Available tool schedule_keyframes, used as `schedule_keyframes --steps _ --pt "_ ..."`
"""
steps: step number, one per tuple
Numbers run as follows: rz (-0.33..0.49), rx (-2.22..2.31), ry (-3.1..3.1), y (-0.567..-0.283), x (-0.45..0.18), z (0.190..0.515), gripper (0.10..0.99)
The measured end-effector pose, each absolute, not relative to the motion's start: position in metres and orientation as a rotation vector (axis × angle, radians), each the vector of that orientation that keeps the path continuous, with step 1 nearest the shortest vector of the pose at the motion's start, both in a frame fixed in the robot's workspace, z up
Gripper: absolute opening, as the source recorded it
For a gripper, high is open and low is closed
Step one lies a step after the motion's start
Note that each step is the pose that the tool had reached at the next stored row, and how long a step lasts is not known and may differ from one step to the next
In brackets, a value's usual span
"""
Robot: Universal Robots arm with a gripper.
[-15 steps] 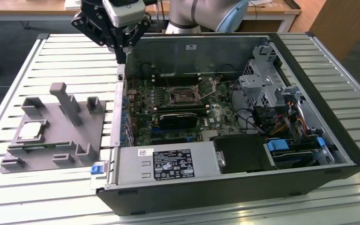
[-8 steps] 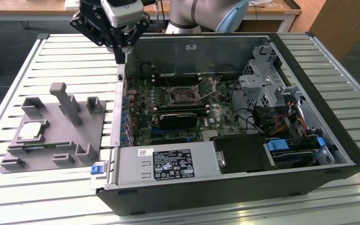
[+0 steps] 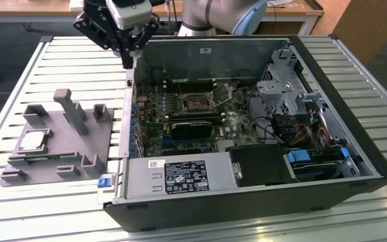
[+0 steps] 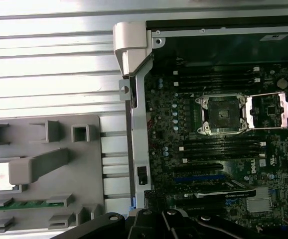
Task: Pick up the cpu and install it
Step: 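Reach for the cpu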
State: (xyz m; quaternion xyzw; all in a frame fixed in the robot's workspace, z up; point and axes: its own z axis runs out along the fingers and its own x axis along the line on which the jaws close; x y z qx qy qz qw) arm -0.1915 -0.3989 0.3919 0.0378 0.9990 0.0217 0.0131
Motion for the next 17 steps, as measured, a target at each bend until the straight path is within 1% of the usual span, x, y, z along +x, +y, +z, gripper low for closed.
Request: schedule_keyframes --steps 17 --pt "0.068 0.118 3.112 -0.3989 -0.1964 0.3916 0.106"
